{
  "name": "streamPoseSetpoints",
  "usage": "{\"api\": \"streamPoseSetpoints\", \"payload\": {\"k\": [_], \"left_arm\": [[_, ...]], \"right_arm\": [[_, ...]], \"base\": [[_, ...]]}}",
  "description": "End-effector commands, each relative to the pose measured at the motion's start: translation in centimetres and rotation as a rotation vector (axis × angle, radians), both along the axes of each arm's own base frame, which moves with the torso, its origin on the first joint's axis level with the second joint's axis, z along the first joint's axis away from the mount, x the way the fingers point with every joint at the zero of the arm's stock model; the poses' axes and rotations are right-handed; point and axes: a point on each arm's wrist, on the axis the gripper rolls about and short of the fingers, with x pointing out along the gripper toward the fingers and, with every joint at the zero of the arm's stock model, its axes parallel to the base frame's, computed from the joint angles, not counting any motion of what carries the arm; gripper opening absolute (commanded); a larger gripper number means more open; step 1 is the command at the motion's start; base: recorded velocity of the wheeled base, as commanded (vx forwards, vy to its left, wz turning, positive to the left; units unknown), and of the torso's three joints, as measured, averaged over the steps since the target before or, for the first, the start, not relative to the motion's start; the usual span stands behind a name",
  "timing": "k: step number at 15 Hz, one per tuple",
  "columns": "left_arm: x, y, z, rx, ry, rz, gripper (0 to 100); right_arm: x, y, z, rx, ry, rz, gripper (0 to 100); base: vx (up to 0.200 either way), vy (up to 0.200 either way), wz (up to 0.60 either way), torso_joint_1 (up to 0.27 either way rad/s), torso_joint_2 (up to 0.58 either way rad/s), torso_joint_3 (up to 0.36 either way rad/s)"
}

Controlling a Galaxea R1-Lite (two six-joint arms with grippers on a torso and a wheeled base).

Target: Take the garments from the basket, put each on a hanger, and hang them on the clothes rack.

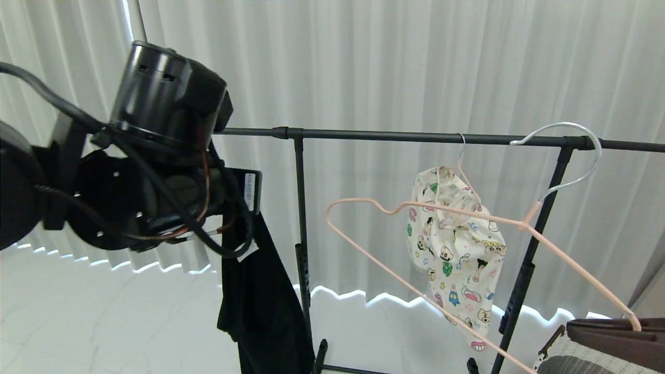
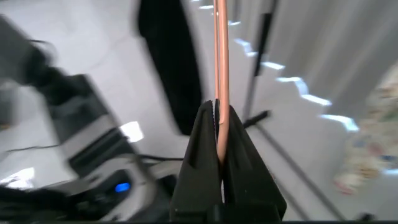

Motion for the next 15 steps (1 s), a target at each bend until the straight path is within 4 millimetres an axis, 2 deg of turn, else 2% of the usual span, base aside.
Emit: {"api": "streamPoseSetpoints", "payload": {"k": [1,4,6,10,15], "left_arm": [[2.8,-1.9,-1.2,-0.015,0.026,0.023,0],[3.7,-3.0,-1.4,-0.028,0.027,0.017,0],[3.6,-3.6,-1.1,-0.050,0.017,0.004,0],[3.5,-3.7,-0.8,-0.058,0.007,0.001,0],[3.5,-3.8,-0.9,-0.058,0.008,0.002,0]], "right_arm": [[-0.3,0.6,0.0,0.006,0.027,0.060,0],[0.6,1.5,-0.2,-0.009,0.063,0.077,0],[1.6,2.5,-0.2,-0.023,0.084,0.085,0],[4.0,4.3,-0.6,-0.006,0.079,0.075,0],[5.4,5.4,-0.5,0.003,0.068,0.075,0]], "base": [[0.000,0.000,0.00,0.000,0.00,0.000],[0.000,0.000,0.00,0.000,0.00,0.000],[0.000,0.000,0.00,0.000,0.00,0.000],[0.000,0.000,0.00,0.000,0.00,0.000],[0.000,0.000,0.00,0.000,0.00,0.000]]}}
